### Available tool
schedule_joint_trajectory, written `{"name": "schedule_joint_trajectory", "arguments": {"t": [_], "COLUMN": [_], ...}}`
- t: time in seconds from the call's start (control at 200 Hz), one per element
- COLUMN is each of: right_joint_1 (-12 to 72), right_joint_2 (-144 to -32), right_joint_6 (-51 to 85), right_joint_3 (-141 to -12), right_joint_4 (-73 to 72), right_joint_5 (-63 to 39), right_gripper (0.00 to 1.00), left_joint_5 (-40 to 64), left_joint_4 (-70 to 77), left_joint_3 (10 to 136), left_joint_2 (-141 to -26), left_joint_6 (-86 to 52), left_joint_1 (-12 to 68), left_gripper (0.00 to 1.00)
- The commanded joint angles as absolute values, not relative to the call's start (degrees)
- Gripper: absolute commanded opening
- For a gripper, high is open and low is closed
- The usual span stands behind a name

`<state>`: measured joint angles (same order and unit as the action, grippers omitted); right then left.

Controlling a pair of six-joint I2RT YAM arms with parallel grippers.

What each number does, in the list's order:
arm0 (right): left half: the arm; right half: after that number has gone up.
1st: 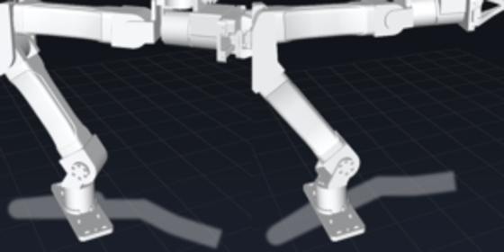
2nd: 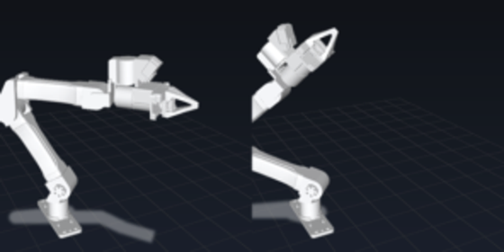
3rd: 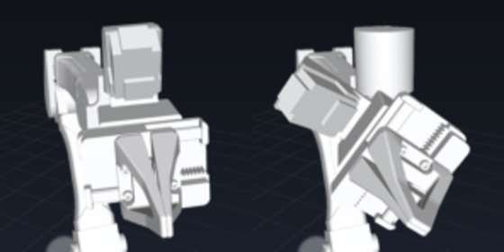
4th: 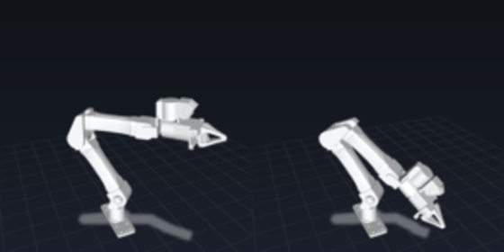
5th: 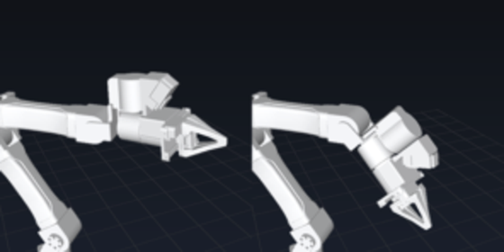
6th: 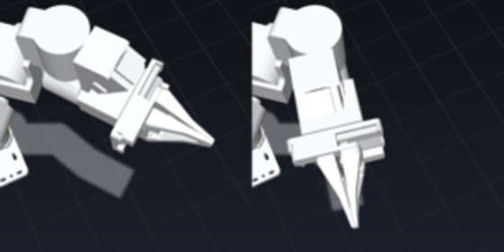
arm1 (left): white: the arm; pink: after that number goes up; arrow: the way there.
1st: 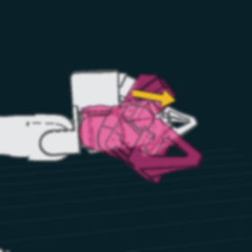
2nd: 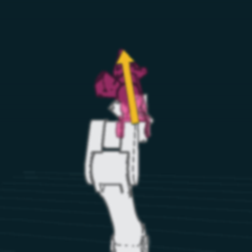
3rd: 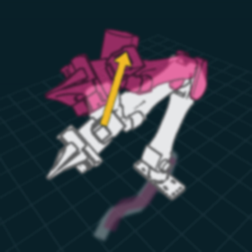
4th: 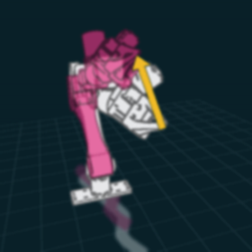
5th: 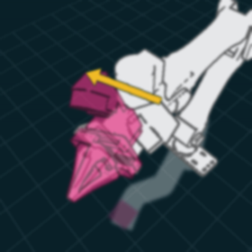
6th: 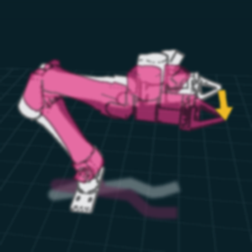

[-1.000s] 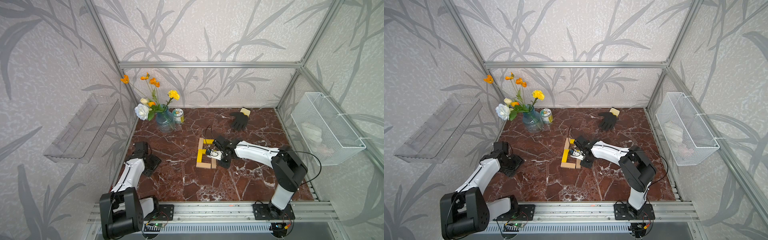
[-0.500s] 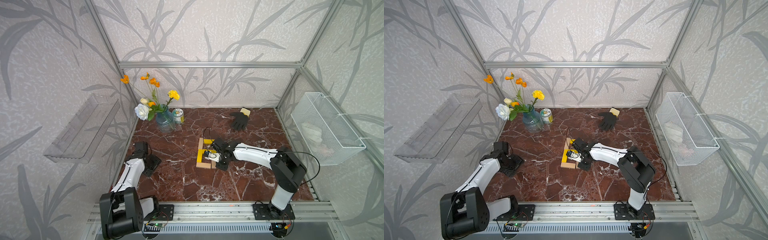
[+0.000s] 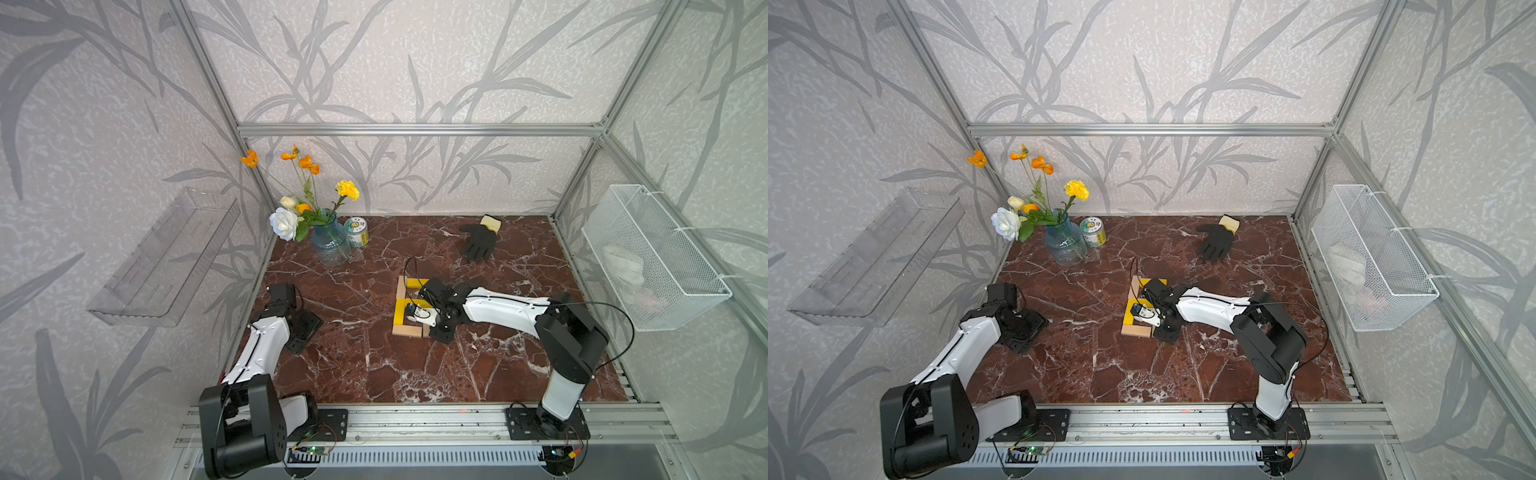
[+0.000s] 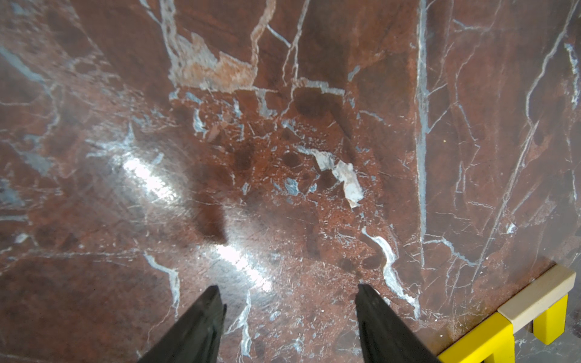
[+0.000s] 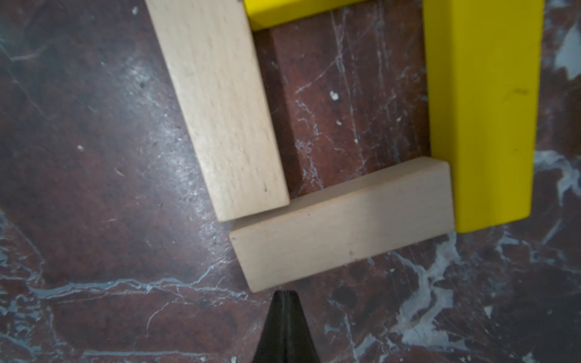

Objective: Assemble the number 6 with building blocks
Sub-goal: Adjust the building block at the center of the board.

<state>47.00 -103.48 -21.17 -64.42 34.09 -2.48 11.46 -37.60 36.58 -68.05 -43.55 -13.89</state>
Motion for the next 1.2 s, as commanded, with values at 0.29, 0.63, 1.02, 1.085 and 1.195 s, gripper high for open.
{"name": "schedule_joint_trajectory", "arguments": {"t": [0.29, 0.63, 1.02, 1.085, 1.195], "right_joint_1": [47.6, 47.9, 48.0, 48.0, 48.0], "right_joint_2": [-105.1, -105.4, -105.0, -104.9, -103.0], "right_joint_6": [-20.7, -20.6, -20.4, -20.2, -20.7], "right_joint_3": [-65.2, -65.6, -65.6, -65.6, -64.1], "right_joint_4": [33.9, 33.8, 33.5, 33.4, 33.2], "right_joint_5": [-3.2, -3.0, -2.9, -3.0, -2.4], "right_gripper": [0.00, 0.00, 0.00, 0.00, 0.00], "left_joint_5": [10.5, 10.6, 10.7, 10.8, 10.6], "left_joint_4": [-37.7, -37.7, -37.5, -37.6, -37.9], "left_joint_3": [36.6, 36.7, 36.5, 36.6, 36.8], "left_joint_2": [-68.4, -68.2, -68.2, -68.2, -68.0], "left_joint_6": [-43.1, -43.1, -43.3, -43.4, -43.3], "left_joint_1": [-14.1, -14.1, -14.1, -14.1, -14.1], "left_gripper": [0.69, 0.69, 0.69, 0.69, 0.69]}}
